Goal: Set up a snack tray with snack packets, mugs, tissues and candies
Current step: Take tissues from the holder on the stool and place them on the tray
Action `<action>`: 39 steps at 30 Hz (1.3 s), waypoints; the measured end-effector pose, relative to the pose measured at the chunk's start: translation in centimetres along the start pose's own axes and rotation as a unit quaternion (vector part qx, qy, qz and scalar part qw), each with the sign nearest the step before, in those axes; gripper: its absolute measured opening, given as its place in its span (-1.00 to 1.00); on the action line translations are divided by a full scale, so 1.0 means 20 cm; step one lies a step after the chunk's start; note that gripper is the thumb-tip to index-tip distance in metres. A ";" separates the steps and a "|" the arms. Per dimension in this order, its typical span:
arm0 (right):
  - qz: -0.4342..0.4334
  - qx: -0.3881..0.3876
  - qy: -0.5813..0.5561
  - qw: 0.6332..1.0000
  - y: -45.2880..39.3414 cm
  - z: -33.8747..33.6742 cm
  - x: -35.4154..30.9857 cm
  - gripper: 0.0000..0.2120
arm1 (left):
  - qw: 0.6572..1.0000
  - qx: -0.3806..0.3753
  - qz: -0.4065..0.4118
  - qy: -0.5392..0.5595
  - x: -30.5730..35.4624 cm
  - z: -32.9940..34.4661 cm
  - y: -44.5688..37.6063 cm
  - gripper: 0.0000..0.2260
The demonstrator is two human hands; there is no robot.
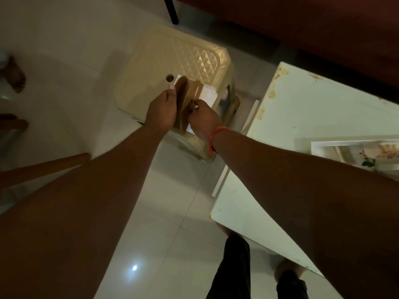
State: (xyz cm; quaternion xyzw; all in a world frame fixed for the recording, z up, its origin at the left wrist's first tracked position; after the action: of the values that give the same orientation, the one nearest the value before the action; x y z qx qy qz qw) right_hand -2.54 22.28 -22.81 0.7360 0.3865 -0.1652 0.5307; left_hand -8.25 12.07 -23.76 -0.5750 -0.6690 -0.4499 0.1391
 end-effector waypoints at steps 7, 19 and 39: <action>0.018 -0.006 -0.114 0.993 -0.02 0.01 0.01 -0.56 | 0.995 0.063 0.060 -0.055 0.00 0.05 0.00 -0.49; 0.007 0.051 -0.119 0.992 -0.04 -0.01 0.16 -0.56 | 0.996 0.061 0.054 -0.033 0.02 0.15 0.09 -0.51; -0.031 0.015 -0.183 0.983 0.04 -0.05 0.18 -0.40 | 0.986 0.155 0.068 -0.007 0.10 0.21 0.13 -0.50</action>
State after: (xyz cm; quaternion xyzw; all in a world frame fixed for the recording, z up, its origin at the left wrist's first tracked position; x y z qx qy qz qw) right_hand 0.13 24.54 -24.29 0.6890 0.3030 -0.3191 0.5758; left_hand -5.06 16.37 -23.50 -0.5934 -0.6911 -0.3264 0.2524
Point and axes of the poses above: each hand's wrist, its own y-axis away from the middle knuckle, its own z-axis out of the palm, x = y × z, the point moved 1 cm from there along -y, towards the middle knuckle, and after that the axes turned 7 degrees about y, right-handed, at the moved point
